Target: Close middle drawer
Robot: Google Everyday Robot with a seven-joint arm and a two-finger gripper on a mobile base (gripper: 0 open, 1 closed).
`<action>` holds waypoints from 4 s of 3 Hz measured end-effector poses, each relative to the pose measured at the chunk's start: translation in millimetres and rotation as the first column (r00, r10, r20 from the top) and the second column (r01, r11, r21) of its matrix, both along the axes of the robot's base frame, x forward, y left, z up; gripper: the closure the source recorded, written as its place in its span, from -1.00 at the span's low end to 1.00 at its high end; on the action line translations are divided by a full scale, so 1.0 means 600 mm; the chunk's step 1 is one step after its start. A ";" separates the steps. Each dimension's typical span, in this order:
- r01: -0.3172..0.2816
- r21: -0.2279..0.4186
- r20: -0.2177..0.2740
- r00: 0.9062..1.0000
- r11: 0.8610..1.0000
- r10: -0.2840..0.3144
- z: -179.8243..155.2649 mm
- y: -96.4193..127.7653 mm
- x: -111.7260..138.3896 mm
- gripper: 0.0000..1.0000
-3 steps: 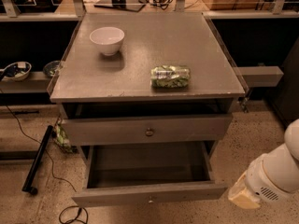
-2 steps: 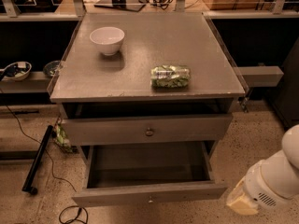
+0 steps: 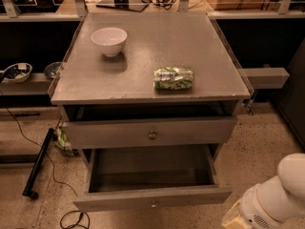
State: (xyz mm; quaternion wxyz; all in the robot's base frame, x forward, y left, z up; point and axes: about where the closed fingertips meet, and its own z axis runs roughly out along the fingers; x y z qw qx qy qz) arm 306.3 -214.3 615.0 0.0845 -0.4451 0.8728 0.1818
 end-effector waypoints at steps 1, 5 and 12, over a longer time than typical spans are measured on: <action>0.023 0.050 -0.063 0.998 0.998 -0.020 -0.079 0.022 -0.004 1.00; 0.100 0.102 -0.202 0.976 0.990 -0.078 -0.300 0.046 0.038 1.00; 0.311 0.127 -0.080 0.950 0.942 -0.303 -0.359 0.086 0.197 1.00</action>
Offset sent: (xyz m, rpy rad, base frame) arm -0.0013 0.0111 -0.0399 0.0417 0.0516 -0.0188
